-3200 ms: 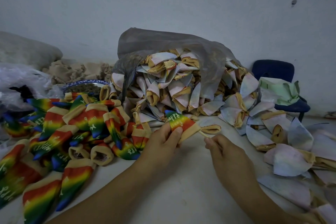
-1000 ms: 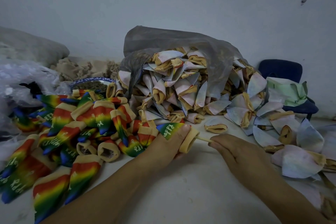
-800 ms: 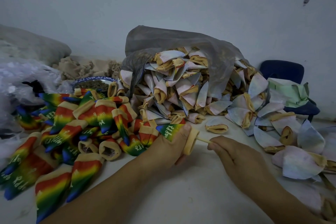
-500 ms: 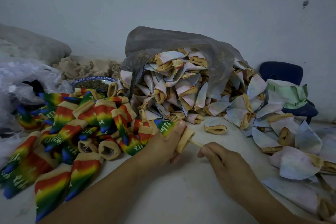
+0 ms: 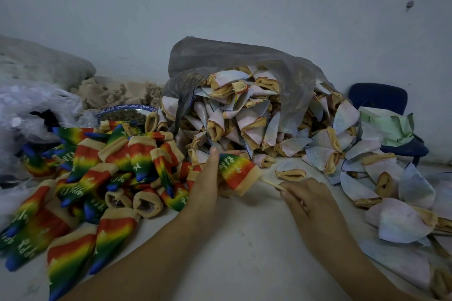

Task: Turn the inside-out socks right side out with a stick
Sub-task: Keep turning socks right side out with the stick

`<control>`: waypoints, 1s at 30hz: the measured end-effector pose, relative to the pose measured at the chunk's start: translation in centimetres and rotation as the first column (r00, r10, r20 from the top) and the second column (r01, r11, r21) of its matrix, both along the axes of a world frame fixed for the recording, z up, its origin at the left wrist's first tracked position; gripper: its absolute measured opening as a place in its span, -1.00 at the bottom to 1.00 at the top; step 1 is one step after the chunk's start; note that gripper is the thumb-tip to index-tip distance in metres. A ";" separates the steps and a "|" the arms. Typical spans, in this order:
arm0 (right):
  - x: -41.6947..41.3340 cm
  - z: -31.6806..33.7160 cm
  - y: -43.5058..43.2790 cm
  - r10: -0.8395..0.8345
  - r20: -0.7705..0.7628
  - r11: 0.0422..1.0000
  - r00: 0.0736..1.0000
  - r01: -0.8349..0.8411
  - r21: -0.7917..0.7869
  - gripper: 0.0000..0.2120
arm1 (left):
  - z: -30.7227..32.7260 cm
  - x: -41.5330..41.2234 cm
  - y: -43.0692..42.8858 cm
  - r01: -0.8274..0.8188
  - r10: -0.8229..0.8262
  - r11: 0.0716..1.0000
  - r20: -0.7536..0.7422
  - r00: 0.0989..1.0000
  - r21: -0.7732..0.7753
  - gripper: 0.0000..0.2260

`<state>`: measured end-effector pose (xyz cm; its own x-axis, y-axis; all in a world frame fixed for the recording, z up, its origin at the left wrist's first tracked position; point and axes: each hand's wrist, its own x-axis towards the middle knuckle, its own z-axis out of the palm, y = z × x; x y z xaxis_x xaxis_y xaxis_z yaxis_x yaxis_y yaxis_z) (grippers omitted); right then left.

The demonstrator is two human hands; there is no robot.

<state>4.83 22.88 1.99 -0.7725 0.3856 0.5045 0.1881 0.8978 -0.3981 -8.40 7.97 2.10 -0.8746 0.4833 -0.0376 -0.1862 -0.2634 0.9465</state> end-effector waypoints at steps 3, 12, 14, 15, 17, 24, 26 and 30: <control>0.1 0.2 -0.3 -0.011 0.020 0.999 1.000 0.010 0.046 -0.79 | 0.1 0.0 -0.1 -0.003 0.002 1.000 -0.026 1.000 -0.010 -0.54; 0.5 0.3 -0.4 0.052 0.166 0.996 0.985 -0.063 0.061 -0.60 | 0.4 0.0 -0.6 0.133 -0.128 0.989 -0.078 0.989 0.066 -0.72; 0.5 0.7 -1.0 0.079 0.153 0.993 0.985 -0.091 0.073 -0.49 | 0.6 0.2 -0.7 0.181 -0.174 0.982 -0.100 0.980 0.061 -0.62; 0.6 0.8 -1.2 0.094 0.156 0.991 0.983 -0.107 0.078 -0.47 | 0.6 0.3 -0.8 0.189 -0.182 0.980 -0.090 0.979 0.067 -0.58; 0.6 0.9 -1.4 0.100 0.165 0.986 0.981 -0.120 0.116 -0.51 | 0.6 0.4 -0.8 0.186 -0.184 0.975 -0.028 0.983 0.118 -0.52; 0.9 1.2 -2.2 0.045 0.085 0.929 0.995 -0.073 0.363 -0.65 | 1.2 0.7 -0.8 0.120 -0.138 0.975 0.085 0.987 0.186 -0.51; 0.9 0.9 -3.0 0.079 0.150 0.954 0.986 -0.119 0.275 -0.72 | 1.3 0.6 -0.6 0.070 -0.084 0.983 0.079 0.993 0.172 -0.51; 1.0 0.2 -4.0 0.124 0.216 0.986 0.968 -0.095 -0.139 -0.76 | 1.8 0.9 -0.3 0.053 -0.056 0.985 0.009 0.998 0.162 -0.41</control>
